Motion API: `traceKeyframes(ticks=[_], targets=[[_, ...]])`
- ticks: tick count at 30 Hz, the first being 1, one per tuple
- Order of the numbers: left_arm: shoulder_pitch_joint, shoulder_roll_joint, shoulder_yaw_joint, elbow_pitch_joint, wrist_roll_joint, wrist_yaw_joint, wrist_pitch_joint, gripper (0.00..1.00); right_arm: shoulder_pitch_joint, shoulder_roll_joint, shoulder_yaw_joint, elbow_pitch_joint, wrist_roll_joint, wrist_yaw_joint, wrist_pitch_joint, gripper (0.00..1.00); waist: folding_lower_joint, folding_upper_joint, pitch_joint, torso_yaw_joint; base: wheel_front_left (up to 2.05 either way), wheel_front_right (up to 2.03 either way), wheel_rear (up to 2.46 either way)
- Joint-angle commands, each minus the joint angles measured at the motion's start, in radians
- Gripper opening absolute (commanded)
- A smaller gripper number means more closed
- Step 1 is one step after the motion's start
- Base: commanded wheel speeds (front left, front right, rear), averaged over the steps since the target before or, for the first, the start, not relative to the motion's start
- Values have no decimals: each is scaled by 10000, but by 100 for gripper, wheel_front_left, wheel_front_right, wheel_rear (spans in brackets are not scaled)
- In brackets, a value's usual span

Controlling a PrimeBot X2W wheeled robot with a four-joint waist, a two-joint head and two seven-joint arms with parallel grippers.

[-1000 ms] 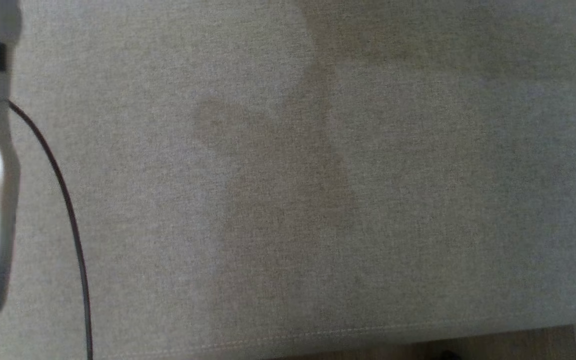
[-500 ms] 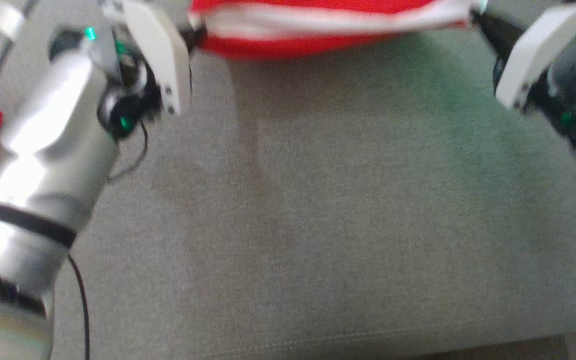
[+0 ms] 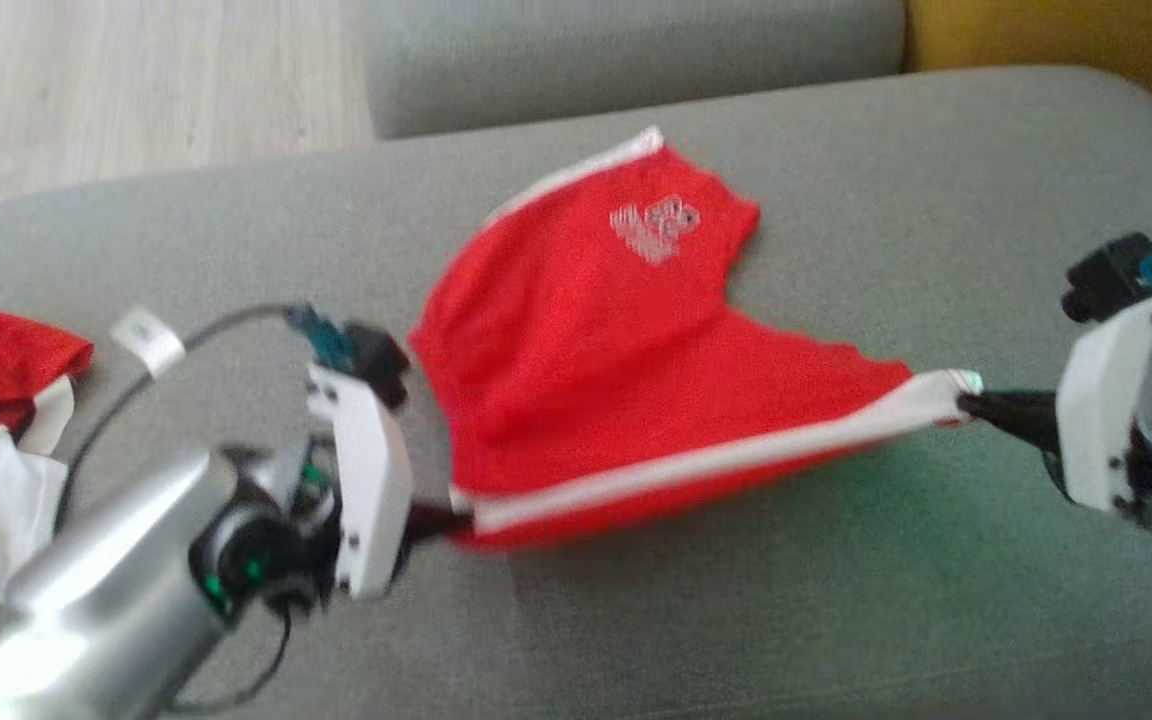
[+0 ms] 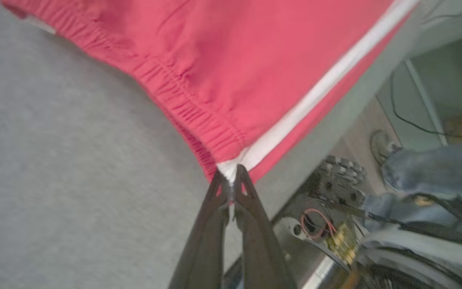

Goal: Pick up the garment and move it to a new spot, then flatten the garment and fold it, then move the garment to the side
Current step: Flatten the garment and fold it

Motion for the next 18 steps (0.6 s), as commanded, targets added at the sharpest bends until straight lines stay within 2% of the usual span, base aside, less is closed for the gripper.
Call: traceKeyframes(ticks=[1,4,7,13,18], targets=[[-212,716,471,-770,-205,231,286,0,296,-589,-402,-587,121,-7,179,0,1,-1,-203,22,0,0,0],[96,1241,632,-1915,-530,722,640,0,812,-990,-1129,-1560,273,-7,514,0,1,-1,-177,135,0,0,0],[-32,1349,916,-2417,-842,1133,858,0,917,-1077,-1872,-2017,160,-7,987,0,1,-1,2,325,0,0,0],[-1141,1157,1258,-2135,-1617,1365,2018,0,92,-220,-3226,-1790,0,-7,2483,0,1,-1,1084,904,0,0,0],[-2396,591,1406,-1084,-1803,1306,2598,0,-1374,863,-4089,-587,-699,-7,3603,0,1,-1,2029,1488,0,0,0]])
